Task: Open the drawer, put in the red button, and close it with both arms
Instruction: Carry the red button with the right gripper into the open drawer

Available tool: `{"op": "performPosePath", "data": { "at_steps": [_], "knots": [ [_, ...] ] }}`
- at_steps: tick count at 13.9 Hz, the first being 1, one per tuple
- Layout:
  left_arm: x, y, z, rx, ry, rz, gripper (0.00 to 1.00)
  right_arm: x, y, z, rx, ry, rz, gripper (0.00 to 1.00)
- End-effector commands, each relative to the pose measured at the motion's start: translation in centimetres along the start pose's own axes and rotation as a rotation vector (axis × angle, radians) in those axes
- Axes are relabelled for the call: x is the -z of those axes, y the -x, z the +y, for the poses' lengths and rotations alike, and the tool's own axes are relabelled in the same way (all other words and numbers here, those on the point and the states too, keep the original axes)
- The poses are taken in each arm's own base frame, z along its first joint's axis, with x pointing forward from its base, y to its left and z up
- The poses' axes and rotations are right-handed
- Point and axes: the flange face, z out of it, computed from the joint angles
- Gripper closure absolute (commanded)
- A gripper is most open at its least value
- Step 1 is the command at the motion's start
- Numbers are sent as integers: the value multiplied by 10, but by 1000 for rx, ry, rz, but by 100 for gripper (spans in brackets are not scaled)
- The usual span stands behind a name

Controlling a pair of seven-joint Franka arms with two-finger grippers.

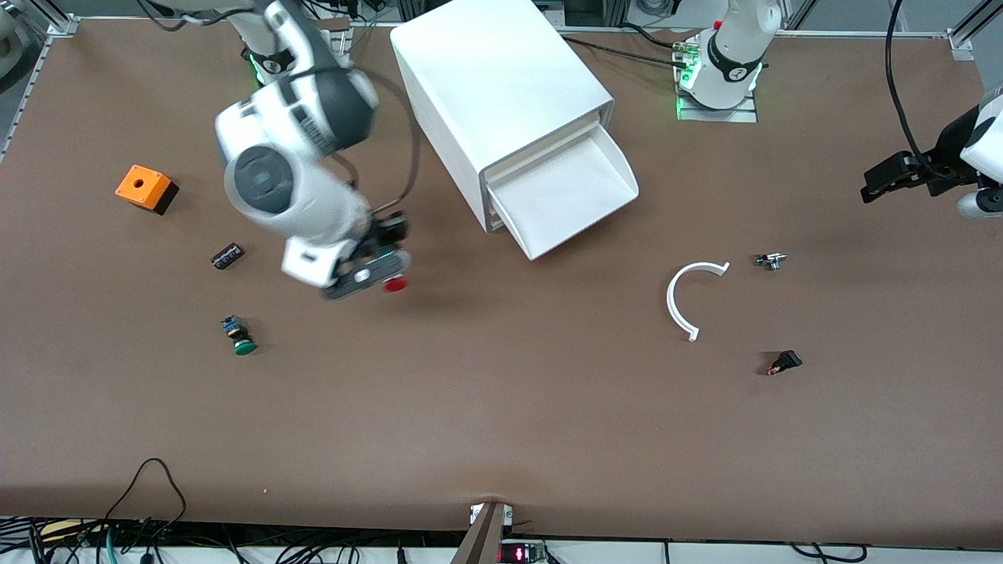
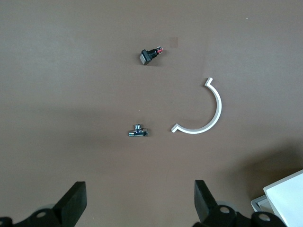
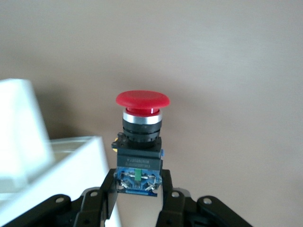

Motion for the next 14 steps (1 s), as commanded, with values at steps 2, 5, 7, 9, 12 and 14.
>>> {"op": "performPosePath", "data": {
  "at_steps": [2,5,7,9,12,14],
  "knots": [
    [0,4,0,-21,23,10,0,17,-12,-95,-63,-65,52,100],
    [-1,0,-1,-19,24,7,0,-6,-1,-167,-95,-73,60,100],
    [0,-1,3,-27,24,11,0,-30,9,-202,-119,-60,55,100],
    [-1,-4,2,-42,25,15,0,-50,13,-224,-152,-48,65,100],
    [-2,-8,-3,-96,25,40,0,-70,18,-243,-171,-51,63,100],
    [-2,-7,-3,-88,26,38,0,-87,16,-248,-180,-25,80,100]
  ]
}}
